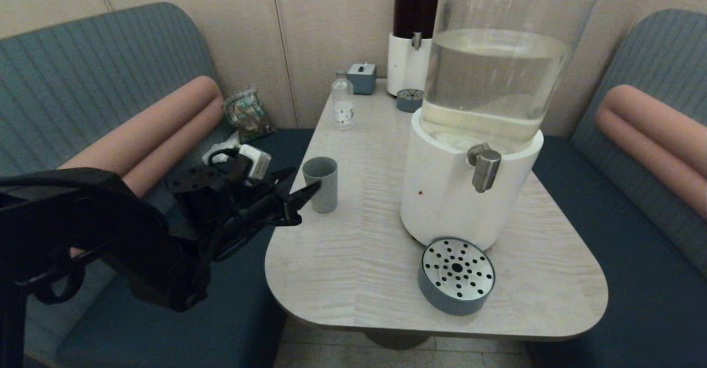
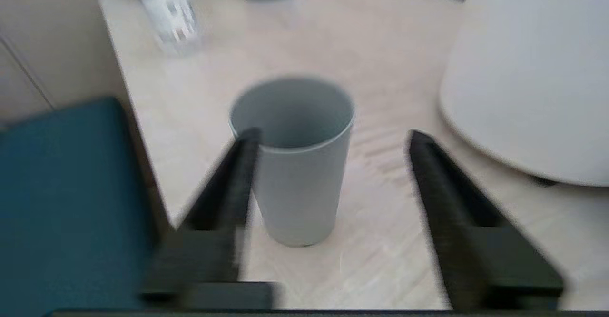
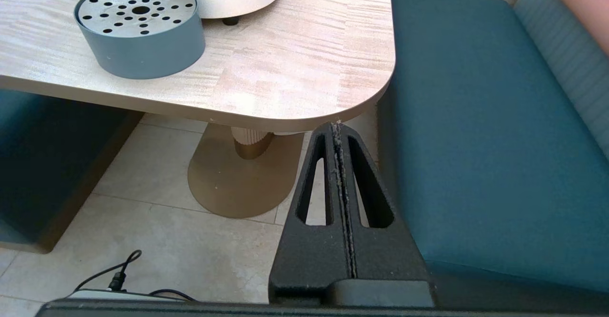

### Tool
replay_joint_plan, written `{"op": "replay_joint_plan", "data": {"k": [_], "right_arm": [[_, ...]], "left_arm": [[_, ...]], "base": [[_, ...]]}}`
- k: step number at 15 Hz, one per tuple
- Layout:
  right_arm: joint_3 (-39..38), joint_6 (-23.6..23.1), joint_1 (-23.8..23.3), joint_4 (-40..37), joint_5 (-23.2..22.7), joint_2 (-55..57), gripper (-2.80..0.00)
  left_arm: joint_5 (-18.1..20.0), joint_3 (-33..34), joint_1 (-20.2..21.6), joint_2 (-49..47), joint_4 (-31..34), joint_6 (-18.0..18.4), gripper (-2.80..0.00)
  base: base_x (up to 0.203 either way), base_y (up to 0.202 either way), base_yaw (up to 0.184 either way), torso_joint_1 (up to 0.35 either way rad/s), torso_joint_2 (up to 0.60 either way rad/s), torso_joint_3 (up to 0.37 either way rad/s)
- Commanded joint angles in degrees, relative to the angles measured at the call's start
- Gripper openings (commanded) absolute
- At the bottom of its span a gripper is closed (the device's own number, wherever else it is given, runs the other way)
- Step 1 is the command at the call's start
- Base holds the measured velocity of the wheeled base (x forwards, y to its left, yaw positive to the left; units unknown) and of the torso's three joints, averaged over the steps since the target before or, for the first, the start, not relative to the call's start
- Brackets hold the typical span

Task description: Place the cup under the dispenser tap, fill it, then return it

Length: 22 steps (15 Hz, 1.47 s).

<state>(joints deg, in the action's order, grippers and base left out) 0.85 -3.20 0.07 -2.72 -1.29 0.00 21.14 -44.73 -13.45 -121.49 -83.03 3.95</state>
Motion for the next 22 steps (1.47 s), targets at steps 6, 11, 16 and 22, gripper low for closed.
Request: {"op": "replay_joint_plan", "data": {"k": [6,11,16,22], "right_arm": [[0.03,-0.05,0.01,-0.06,-0.03,-0.09,-2.80],[0.03,-0.05,0.01,-0.01,-0.03,-0.09,-2.80],[-0.05,-0.05,0.01,-0.02,-0.03,-0.09,-2.80],[-0.05,0.04,0.01,-0.01,-0.03,-0.09,-2.80]], "left_arm": [[-1.47,21.54,1.81,32.26,-2.68,-1.92,-2.80],[-8.94,35.32,4.84,58.42,-2.42,-6.42,-2.80],[-13.29,42.70,5.65,89.46,7.15,-7.88,-2.80],[-12.11,44.48,12.09,115.04,32.57,-2.61,-2.80]], "base": [[0.000,0.000,0.000,0.000,0.00,0.000],[0.000,0.000,0.000,0.000,0.00,0.000],[0.000,0.000,0.000,0.000,0.00,0.000],[0.000,0.000,0.000,0.000,0.00,0.000]]}}
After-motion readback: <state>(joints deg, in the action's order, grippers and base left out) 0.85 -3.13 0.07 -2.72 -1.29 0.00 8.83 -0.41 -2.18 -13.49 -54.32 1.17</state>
